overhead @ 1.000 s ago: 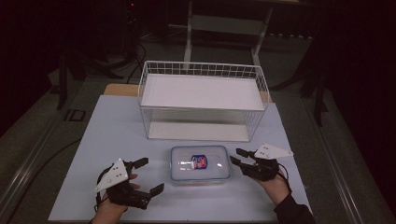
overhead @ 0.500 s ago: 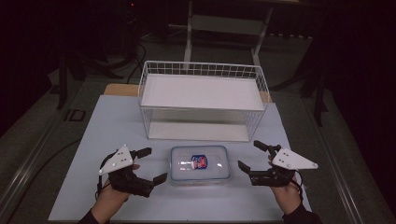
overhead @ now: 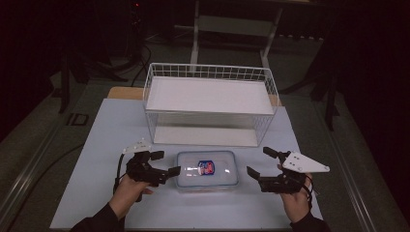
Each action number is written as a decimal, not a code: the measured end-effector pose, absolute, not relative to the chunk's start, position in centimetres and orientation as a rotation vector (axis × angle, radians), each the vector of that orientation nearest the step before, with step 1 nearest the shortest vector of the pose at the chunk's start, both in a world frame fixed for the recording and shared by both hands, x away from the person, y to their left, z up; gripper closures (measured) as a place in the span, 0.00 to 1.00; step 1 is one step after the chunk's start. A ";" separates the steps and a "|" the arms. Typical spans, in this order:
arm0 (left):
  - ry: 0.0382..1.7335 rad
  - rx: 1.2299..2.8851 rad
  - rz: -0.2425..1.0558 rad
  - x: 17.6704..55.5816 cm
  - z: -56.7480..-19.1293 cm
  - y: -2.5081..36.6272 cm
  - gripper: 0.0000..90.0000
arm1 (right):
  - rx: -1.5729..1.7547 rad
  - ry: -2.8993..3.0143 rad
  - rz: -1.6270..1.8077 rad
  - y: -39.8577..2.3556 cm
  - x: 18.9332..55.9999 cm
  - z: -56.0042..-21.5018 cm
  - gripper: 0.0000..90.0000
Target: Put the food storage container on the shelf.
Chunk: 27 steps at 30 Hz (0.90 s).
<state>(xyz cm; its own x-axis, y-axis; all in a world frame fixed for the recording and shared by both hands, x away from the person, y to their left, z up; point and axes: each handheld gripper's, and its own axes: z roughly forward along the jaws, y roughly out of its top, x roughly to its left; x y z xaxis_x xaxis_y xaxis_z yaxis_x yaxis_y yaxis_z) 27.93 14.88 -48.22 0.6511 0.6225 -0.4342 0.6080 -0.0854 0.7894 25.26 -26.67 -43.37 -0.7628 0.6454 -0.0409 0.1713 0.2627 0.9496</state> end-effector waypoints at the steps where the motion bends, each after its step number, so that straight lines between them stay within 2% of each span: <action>1: 1.019 1.750 -0.013 28.3 -48.5 14.9 0.00 | 0.741 2.125 1.505 -26.6 25.3 -43.5 0.12; 6: 1.187 1.723 -0.267 30.1 -50.3 14.9 0.00 | 0.759 2.157 1.458 -26.3 25.3 -44.1 0.11; 11: 1.282 1.700 -0.377 30.9 -51.9 15.0 0.00 | 0.807 2.145 1.442 -26.0 25.4 -44.6 0.11; 16: 1.299 1.671 -0.472 31.2 -52.7 15.1 0.02 | 0.820 2.174 1.453 -25.9 25.6 -44.8 0.11; 22: 1.325 1.653 -0.539 31.5 -53.4 14.9 0.18 | 0.822 2.220 1.455 -25.6 25.6 -45.2 0.11; 26: 1.302 1.668 -0.589 31.4 -53.8 14.6 0.35 | 0.832 2.239 1.445 -25.6 25.8 -45.5 0.11; 27: 1.305 1.664 -0.590 31.4 -53.8 14.7 0.36 | 0.848 2.249 1.447 -25.6 25.9 -45.6 0.11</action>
